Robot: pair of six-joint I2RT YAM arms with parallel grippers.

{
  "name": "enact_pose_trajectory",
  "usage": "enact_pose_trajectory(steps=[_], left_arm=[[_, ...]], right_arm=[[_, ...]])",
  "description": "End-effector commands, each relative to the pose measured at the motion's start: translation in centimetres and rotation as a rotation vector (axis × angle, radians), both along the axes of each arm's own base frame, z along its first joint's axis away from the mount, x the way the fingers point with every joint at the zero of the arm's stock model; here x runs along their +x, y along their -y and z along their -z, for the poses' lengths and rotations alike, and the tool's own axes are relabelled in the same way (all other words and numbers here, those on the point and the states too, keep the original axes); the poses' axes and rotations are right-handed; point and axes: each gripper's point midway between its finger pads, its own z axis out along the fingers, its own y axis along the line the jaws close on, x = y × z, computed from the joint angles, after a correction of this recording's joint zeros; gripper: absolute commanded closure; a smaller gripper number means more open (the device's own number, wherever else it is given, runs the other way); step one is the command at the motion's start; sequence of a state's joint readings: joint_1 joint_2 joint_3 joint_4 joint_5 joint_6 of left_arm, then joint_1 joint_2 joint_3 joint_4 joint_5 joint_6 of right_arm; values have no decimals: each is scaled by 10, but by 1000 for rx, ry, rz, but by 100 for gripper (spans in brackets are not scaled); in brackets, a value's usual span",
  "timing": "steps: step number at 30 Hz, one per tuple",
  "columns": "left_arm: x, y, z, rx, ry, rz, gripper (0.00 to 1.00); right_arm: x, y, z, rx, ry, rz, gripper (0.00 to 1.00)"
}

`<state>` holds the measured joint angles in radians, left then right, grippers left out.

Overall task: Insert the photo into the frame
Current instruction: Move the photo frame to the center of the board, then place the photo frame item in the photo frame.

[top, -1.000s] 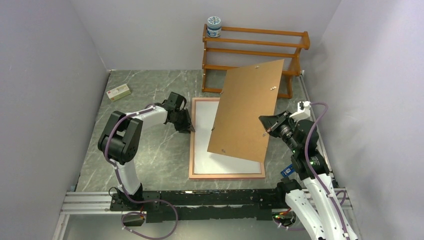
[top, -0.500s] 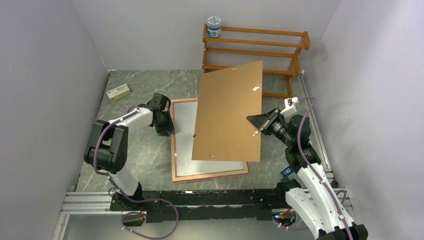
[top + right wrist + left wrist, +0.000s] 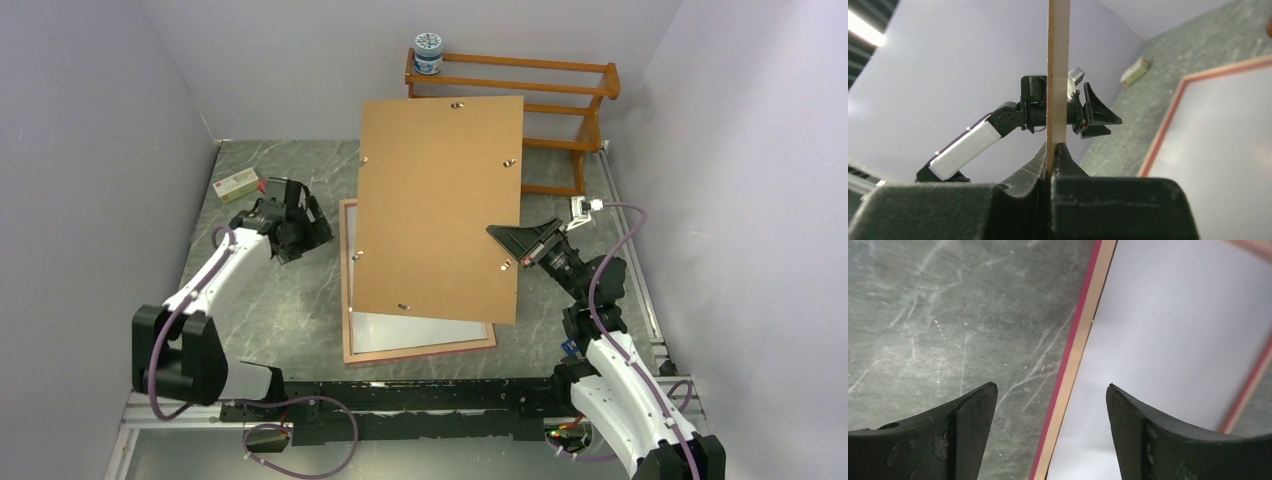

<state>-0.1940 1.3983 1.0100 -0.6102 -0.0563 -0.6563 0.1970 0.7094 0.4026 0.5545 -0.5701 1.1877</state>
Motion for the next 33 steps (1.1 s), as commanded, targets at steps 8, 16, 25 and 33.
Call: enact_pose_trajectory(steps=[8,16,25,33], left_arm=[[3,-1,-38,-135,111,-25,13],[1,11,-13,-237,54,-1,20],[3,19,9,-295,0,12,24],[5,19,24,-292,-25,9,32]], right_arm=[[-31,2,-61,253,233,-126,100],[-10,-7,-11,213,48,-145,100],[11,-18,53,44,-138,-159,100],[23,-23,93,-53,-215,-177,100]])
